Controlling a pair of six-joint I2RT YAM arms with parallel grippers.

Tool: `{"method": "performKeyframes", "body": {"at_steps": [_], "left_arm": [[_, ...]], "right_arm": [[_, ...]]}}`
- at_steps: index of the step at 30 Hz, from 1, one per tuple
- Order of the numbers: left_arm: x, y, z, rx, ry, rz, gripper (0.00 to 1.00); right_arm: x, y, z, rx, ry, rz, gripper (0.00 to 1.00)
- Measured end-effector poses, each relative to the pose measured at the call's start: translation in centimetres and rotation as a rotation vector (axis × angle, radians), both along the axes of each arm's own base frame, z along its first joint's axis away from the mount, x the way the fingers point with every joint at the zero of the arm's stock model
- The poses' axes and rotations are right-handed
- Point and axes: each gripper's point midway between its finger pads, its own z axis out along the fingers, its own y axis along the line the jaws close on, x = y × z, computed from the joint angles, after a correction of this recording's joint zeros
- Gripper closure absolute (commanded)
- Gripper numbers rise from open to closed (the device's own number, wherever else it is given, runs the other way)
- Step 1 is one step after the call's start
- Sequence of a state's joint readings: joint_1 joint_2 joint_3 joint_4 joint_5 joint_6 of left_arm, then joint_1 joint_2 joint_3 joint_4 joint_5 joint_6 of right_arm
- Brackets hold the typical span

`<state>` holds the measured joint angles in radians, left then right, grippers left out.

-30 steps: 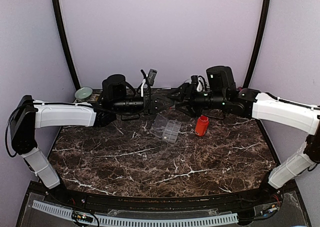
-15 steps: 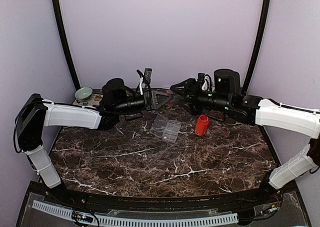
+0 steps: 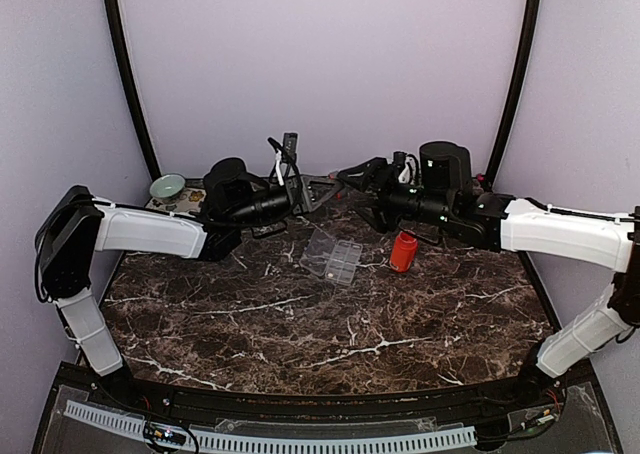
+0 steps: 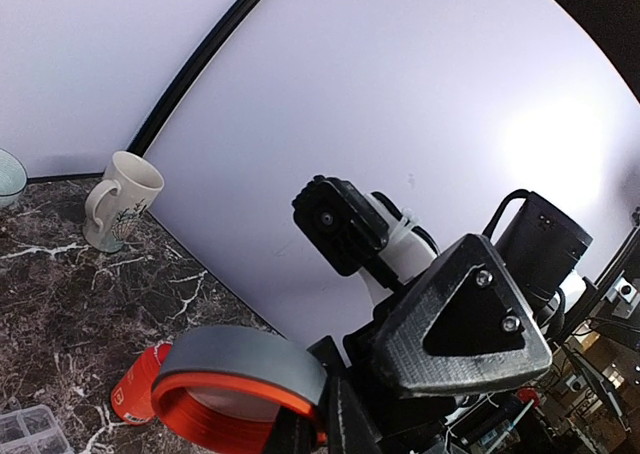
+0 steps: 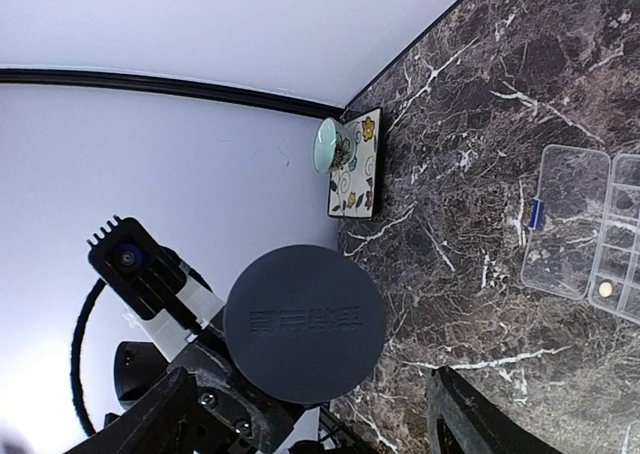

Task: Sort the pills into containers
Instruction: Pass from the left arm to the right

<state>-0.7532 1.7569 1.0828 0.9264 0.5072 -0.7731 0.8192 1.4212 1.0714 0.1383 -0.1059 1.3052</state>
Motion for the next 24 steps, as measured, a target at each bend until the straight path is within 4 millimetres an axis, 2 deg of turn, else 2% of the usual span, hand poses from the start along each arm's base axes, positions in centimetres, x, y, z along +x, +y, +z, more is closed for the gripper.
{"method": "performKeyframes", "body": {"at_steps": [8,16,24], "left_arm": [[1.2,0.1,-1.5,-0.001,0.022,0.006,1.00],[1.6,-0.2,-2.3,0.000,0.024,-0.048,1.00],[0.7,-0.8,-1.8,-0.015,0.023,-0.153,1.00]], "right_arm": [[0.5,0.1,1.2,0.095,0.035,-0.038,0.21],[1.0,-0.2,-0.3,0.099,0.118,-0.089,0.21],[1.5,-0.6,-0.5,0.096,0.123,-0.105,0.21]]}}
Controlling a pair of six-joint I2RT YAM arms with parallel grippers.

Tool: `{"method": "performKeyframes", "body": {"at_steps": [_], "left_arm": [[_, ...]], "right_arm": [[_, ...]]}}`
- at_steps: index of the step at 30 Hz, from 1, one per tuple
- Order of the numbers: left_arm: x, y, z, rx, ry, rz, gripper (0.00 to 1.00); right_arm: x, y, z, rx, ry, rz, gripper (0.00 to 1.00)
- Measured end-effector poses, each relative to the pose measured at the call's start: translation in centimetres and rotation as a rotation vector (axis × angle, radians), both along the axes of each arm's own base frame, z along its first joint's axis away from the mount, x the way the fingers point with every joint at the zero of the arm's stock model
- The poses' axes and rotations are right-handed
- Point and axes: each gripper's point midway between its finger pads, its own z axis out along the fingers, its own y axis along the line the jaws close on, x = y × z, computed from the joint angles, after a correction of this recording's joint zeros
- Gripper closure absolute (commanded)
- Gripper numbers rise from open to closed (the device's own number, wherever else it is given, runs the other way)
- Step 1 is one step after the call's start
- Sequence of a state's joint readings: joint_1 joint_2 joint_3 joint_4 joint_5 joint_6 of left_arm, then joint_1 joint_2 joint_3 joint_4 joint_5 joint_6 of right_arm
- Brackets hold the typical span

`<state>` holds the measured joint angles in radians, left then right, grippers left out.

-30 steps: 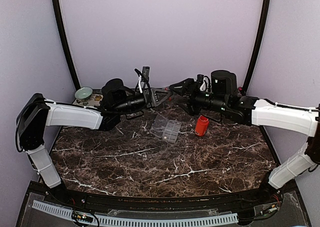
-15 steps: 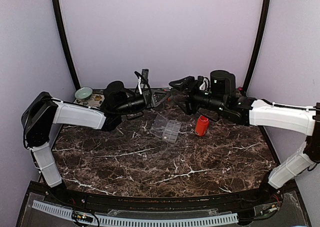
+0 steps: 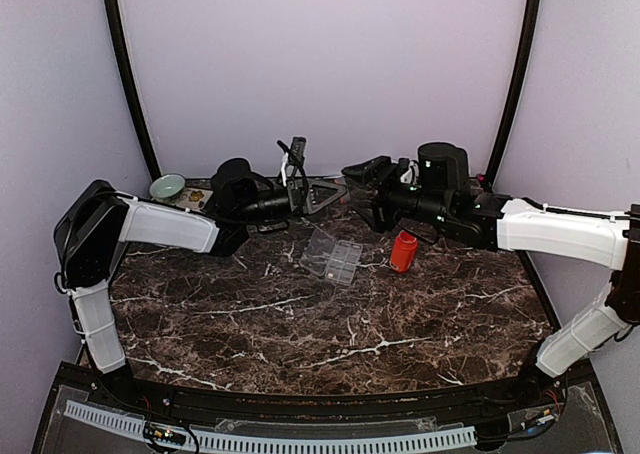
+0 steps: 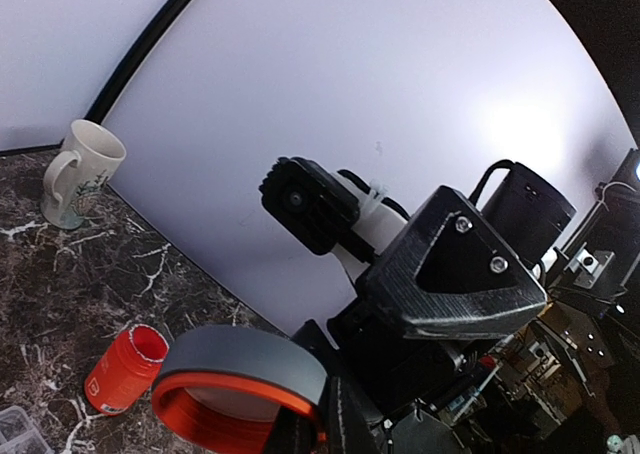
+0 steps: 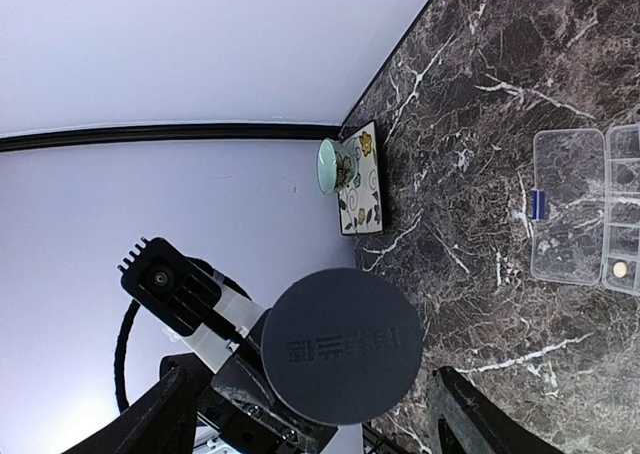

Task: Sort the pills into containers
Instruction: Pass from the left arm to the right

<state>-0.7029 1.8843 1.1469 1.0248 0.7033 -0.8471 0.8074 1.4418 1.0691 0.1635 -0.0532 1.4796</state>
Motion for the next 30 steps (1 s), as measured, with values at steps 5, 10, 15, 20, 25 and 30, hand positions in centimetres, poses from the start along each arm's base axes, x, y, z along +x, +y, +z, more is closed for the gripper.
{"method": "performKeyframes", "body": {"at_steps": [5,10,15,20,25,30], "left_arm": [[-0.9,-0.5,0.5,-0.003,-0.008,-0.081,1.00],[-1.5,-0.9,1.6,-0.014,-0.029,-0.137,1.00],[-1.7,-1.2,1.4,-0.009,-0.021,-0.171,1.00],[-1.7,-1.4,0.7,0.000,-0.005,-0.184,1.00],[-1.9,-1.4,0.5,0.004,-0.002,-0.197,1.00],[-1.7,-1.2,0.5,0.004,0.001,-0.196,1.00]], "right_arm": [[0.1,-0.1,-0.1,0.000,0.004,0.005,0.22],[0.1,-0.1,-0.2,-0.001,0.010,0.014,0.23],[0.3,-0.2,-0.3,-0.003,0.008,0.015,0.25],[0.5,-0.2,-0.6,-0.011,0.009,0.018,0.28],[0.7,0.1,-0.5,-0.034,0.004,0.035,0.30],[0.7,0.2,-0.6,-0.064,0.001,0.048,0.34]]}}
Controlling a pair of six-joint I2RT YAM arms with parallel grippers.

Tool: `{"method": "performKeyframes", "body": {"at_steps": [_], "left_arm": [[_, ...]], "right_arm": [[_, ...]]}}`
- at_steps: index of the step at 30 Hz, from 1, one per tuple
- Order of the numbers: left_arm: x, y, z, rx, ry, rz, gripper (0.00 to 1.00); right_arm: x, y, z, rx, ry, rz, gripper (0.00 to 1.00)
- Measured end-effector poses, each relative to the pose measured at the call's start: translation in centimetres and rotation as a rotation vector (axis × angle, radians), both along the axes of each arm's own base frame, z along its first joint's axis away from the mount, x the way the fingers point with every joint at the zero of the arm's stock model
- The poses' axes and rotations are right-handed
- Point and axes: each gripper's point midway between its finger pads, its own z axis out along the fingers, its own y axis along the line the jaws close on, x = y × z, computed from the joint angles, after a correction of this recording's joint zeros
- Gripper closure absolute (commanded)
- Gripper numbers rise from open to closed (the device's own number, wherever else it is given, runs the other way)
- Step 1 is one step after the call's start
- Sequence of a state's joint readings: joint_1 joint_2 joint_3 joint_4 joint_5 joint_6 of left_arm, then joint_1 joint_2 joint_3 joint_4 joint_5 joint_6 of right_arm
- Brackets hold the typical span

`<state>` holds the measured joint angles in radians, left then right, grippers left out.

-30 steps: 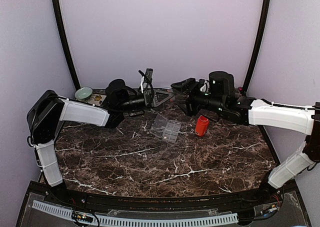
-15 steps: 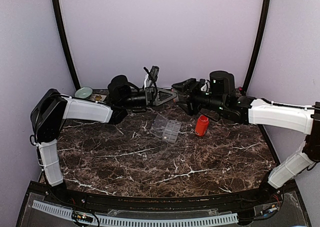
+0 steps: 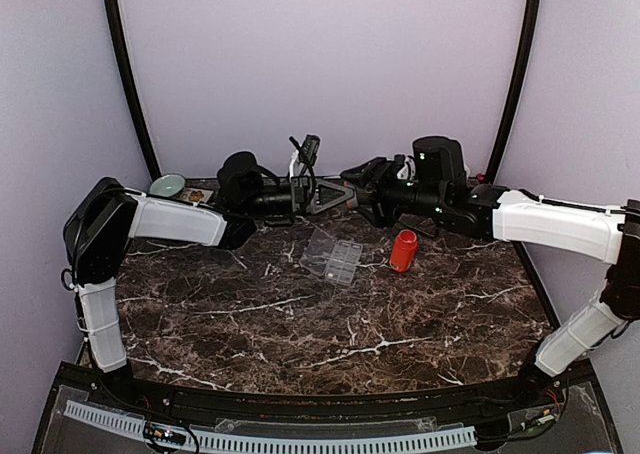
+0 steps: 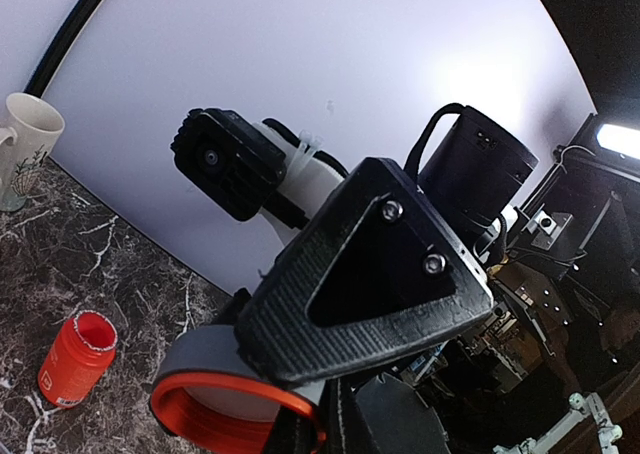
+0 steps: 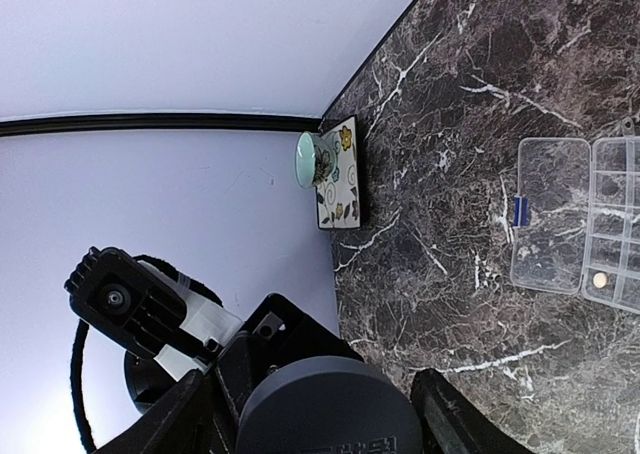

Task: Sort the pills into containers
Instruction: Pass from the left arm to the right, then place the lid of the pill bottle on the pill bottle.

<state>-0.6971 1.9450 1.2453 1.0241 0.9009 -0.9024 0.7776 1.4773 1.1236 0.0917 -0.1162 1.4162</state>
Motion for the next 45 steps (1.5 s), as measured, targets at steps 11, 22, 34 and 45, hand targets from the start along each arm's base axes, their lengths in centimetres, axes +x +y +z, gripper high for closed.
{"method": "performKeyframes", "body": {"at_steps": [11,22,34,45], "left_arm": [[0.6,0.1,0.4,-0.017,0.001,0.007,0.95],[1.0,0.0,-0.2,-0.010,0.027,0.007,0.58],[1.5,0.3,-0.5,-0.005,0.023,0.022,0.52],[0.9,1.5,-2.1,0.025,0.062,0.056,0.52]], "right_arm": [[0.2,-0.1,0.0,-0.029,0.002,0.007,0.52],[0.3,-0.1,0.2,-0.030,-0.002,0.013,0.61],[0.7,-0.9,0.2,-0.130,-0.037,-0.006,0.61],[2.0,-2.7,0.7,-0.332,-0.111,-0.059,0.61]]}}
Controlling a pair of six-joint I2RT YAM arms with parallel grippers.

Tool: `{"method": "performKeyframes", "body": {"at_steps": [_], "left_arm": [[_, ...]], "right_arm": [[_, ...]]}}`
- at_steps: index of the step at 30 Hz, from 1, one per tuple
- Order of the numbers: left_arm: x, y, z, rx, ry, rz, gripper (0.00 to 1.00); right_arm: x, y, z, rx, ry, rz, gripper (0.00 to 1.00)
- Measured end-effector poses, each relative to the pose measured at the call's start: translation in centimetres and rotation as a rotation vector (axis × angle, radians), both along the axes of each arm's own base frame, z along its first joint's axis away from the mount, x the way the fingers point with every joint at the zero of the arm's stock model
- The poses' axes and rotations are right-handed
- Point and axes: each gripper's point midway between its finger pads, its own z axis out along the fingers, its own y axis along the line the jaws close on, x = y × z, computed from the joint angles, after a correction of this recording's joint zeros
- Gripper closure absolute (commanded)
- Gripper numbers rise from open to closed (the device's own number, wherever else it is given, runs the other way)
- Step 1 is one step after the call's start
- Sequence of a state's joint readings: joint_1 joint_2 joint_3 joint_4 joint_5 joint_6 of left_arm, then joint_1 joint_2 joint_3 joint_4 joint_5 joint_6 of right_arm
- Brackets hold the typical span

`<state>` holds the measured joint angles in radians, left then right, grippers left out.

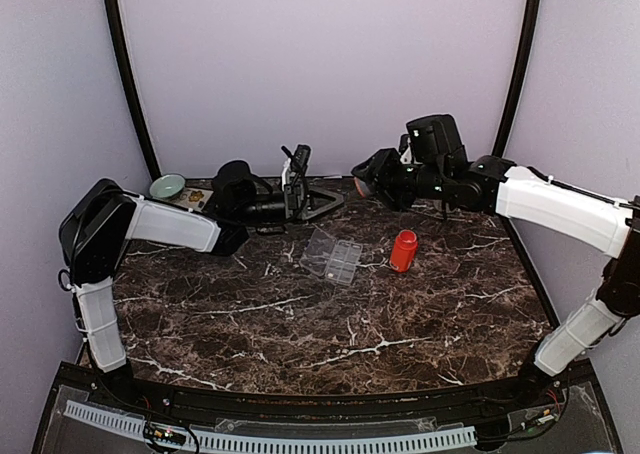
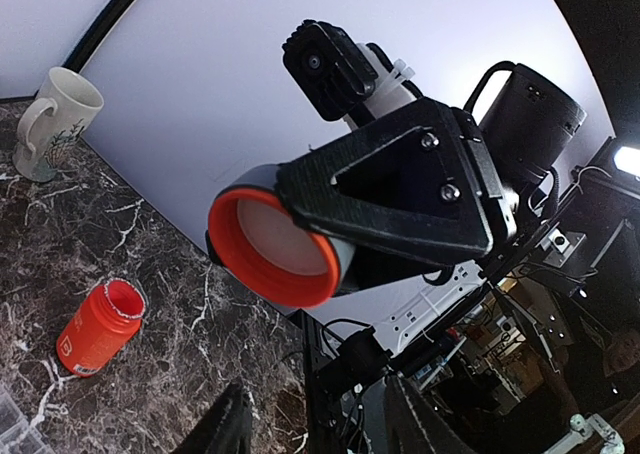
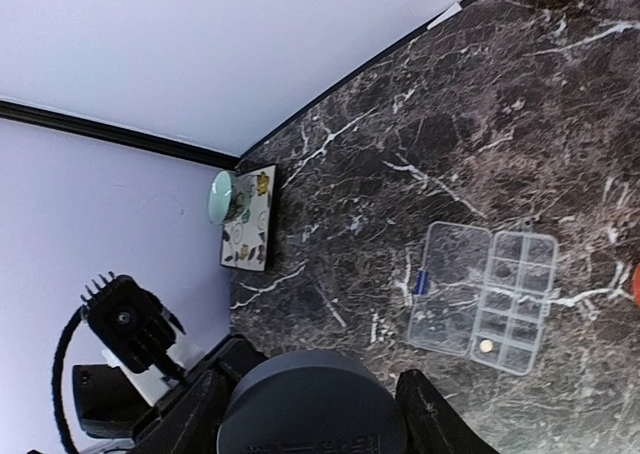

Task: Sort the pills into containers
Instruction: Place the lid of the pill bottle on the pill bottle.

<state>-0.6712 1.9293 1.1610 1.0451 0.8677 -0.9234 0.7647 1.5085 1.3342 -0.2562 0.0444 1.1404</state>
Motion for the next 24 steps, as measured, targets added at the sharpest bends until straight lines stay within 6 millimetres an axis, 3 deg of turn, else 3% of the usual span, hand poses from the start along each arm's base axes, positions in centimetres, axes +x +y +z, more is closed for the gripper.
{"method": "performKeyframes", "body": {"at_steps": [16,24], "left_arm": [[-0.4,0.7,-1.8,0.065,0.036,0.027,0.47],[-0.4,-0.4,-3.6,0.167,0.055,0.014,0.42]], "right_arm": [[0.6,-6.8,-4.7,-0.572,0.008,-0.090,0.60],[0.3,-9.4,-7.3,-0.777,0.062,-0.074,0.59]]}}
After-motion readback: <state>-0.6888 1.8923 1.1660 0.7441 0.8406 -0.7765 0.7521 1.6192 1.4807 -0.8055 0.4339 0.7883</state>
